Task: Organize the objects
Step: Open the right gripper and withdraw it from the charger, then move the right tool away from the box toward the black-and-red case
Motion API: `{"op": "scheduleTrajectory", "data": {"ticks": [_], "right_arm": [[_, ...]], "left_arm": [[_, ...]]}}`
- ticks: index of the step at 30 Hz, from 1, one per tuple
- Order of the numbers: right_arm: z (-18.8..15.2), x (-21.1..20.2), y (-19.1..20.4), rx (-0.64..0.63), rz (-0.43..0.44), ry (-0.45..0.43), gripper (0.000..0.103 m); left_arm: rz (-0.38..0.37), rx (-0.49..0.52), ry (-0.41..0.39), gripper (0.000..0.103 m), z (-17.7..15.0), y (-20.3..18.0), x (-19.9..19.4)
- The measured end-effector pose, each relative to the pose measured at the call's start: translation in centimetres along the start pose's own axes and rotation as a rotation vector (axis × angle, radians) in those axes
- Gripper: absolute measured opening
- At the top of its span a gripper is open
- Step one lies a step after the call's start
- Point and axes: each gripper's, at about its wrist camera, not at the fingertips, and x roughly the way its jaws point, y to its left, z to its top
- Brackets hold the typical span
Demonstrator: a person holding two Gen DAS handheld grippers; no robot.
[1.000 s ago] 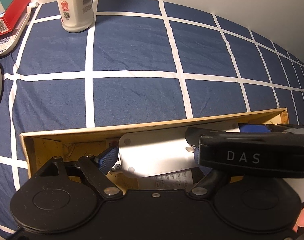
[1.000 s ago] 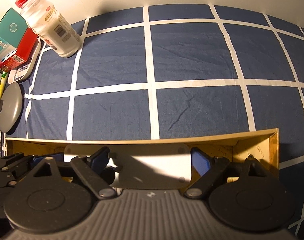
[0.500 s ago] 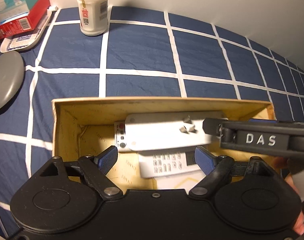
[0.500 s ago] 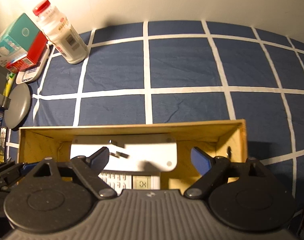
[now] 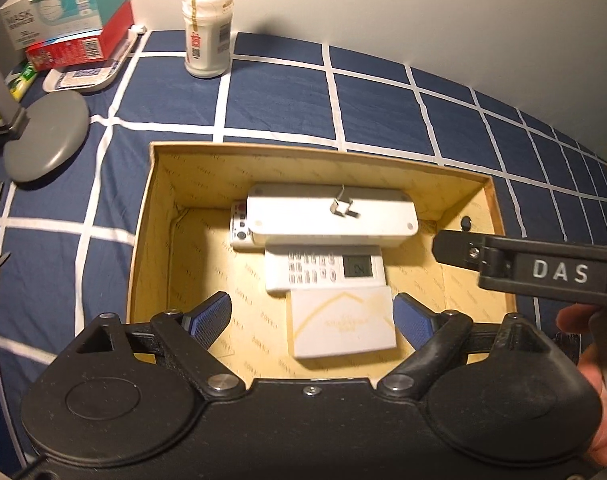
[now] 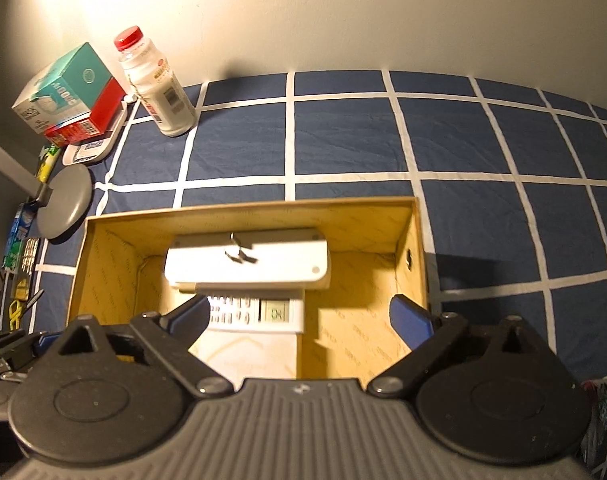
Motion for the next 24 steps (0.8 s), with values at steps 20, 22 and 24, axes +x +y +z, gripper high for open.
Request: {"op": "scheduleTrajectory", "data": {"ticks": [20,22,24], "right_arm": [[-7.2,-6.9,-6.3,0.093,-0.069,-0.085,0.103],[-8.0,-7.6,-8.0,0.124,-0.084,-0.095,0.103],[-8.9,-8.2,-9.8,0.159,-0.101,-0.102,0.103]], "left_arm": [[-0.005,0.077,-0.022,0.097,-6.6,-7.2,-2.8],[-0.018,0.101,-0.015,0.097,-7.1,-8.7,-2.6],[-0.026,0.137,-0.009,0.099,-7.5,-10.6,-2.3]]}}
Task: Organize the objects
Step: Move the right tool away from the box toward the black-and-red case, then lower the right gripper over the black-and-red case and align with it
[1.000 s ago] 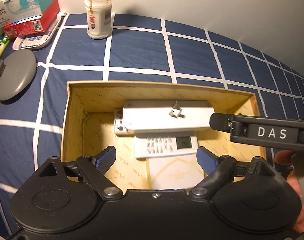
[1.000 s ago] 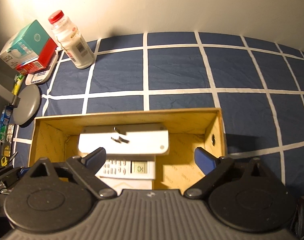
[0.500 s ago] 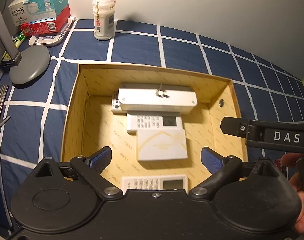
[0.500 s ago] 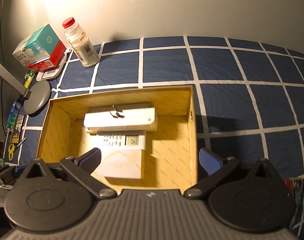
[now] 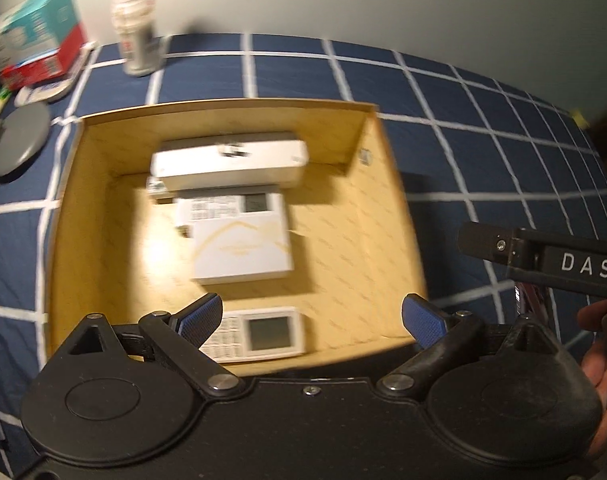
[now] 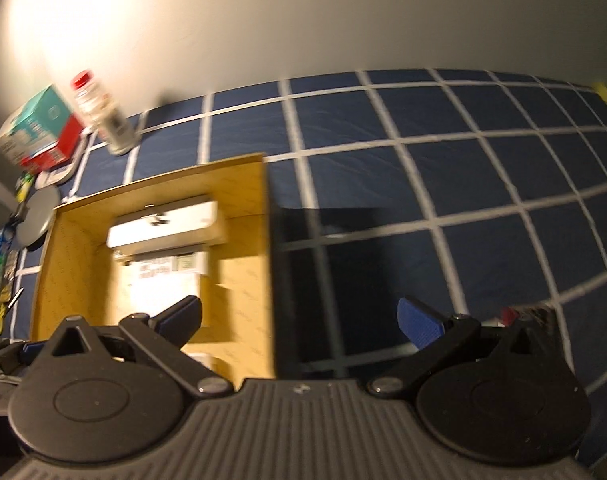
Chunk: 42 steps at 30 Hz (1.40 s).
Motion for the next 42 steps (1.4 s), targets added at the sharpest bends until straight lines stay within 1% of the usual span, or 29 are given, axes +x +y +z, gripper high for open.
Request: {"op": "scheduleTrajectory", "data": {"ticks": [1,5,11,16,22,25,31,35,42], "right_arm": [[-0.3,-0.2,-1.0,0.019,-0.008,-0.004,0.103],[-1.4,-1.0,-5.4,0.083,-0.053,-0.018,0.103],[-3.1,-1.5,-12.0,0.173,-0.112,-0.004,0.103],[-4.9,-0.9,-16.9,0.246,-0.138,0.030,0.103],[-7.7,0.9,-21.4,0.337,-0.162,0.089,0.103],[-9.4,2.1,-23.0,0.385,-0.164,0.123,0.103],[-12.0,4.8,-24.7,0.447,-0.170,0.181,0.103],[-13.0,6.3,-25.1,0.459,-0.170,0.211,0.103],[-14.0,8.0,-25.2,0.455,-0.179,0.247,0.100]], "left_arm": [[-0.004,0.017,0.003,0.103,-0.1,-0.9,0.2],[-0.027,0.082,0.011,0.103,-0.5,-4.8,1.0],[-0.047,0.148,0.035,0.103,-1.3,-10.4,2.7],[-0.057,0.206,0.071,0.103,-2.1,-14.4,4.7],[-0.056,0.279,0.131,0.103,-4.1,-18.5,7.9],[-0.062,0.297,0.158,0.103,-5.1,-19.5,9.5],[-0.033,0.317,0.213,0.103,-6.6,-20.4,12.3],[-0.019,0.312,0.243,0.103,-7.1,-20.1,13.4],[-0.002,0.310,0.269,0.103,-7.3,-19.8,14.6]]}}
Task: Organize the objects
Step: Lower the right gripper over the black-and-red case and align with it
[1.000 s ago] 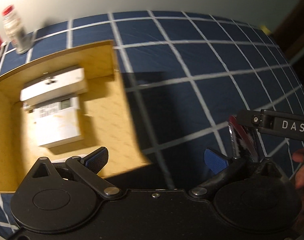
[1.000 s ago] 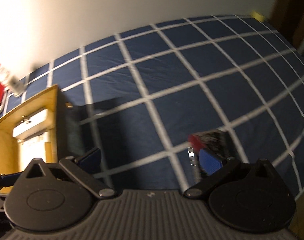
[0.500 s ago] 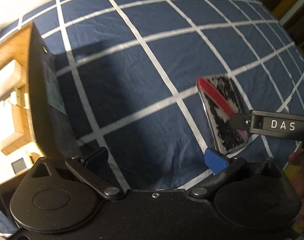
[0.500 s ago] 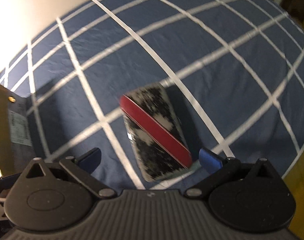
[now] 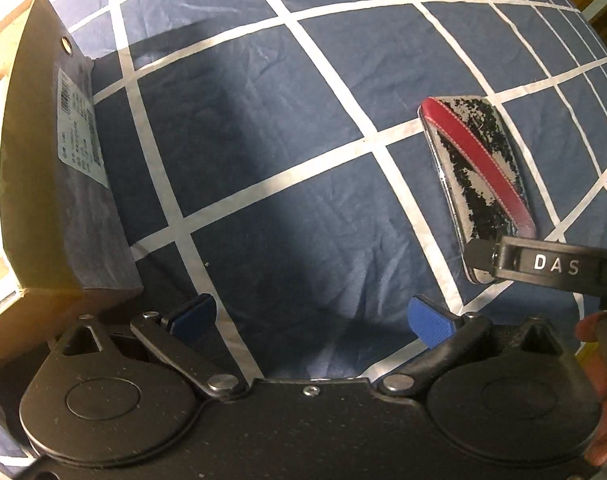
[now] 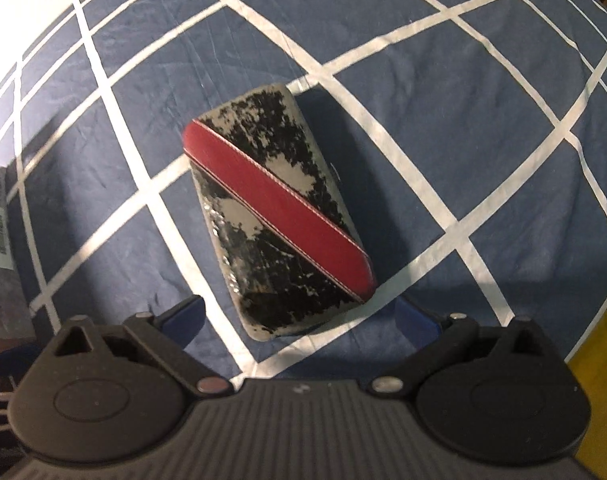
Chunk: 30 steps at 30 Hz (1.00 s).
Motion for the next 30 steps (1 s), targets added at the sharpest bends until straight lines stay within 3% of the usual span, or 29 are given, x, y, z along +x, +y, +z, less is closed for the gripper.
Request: {"op": "scheduleTrajectory", "data": {"ticks": [13,30], "right_arm": [[-0.5,1.2,-0.9,0.025,0.005,0.017,0.089],[0.7,0.6,-4.5,0.044,-0.050,0.018,0.088]], "left_arm": [[0.008,0.024,0.036,0.103,0.2,-0.7,1.0],[-0.018,0.062,0.020,0.103,2.6,-3.7,0.9]]}}
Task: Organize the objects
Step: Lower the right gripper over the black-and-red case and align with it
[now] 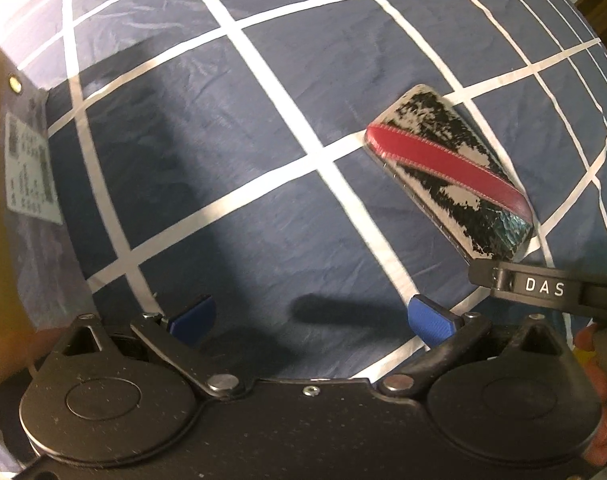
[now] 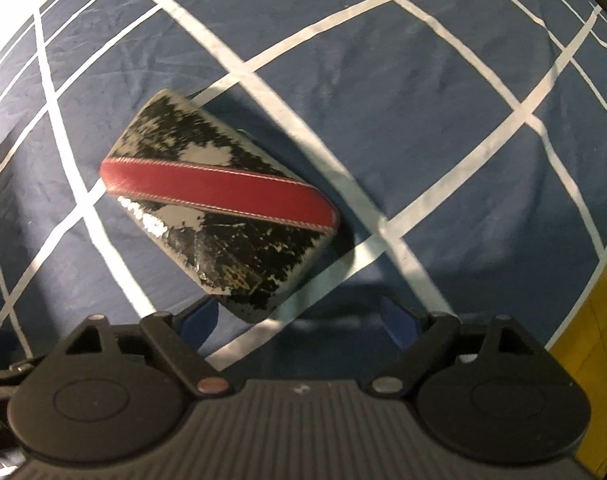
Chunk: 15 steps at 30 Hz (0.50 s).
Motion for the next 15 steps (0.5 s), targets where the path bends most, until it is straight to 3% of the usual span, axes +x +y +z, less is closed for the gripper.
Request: {"op": "scheduleTrajectory", "data": {"ticks": [15], "right_arm": [[4.0,-0.4,-3.4,0.020,-0.040,-0.061,0.088]], "left_arm": [[-0.036,0.044,-0.015,0.103,3.8,-3.5,1.2]]}}
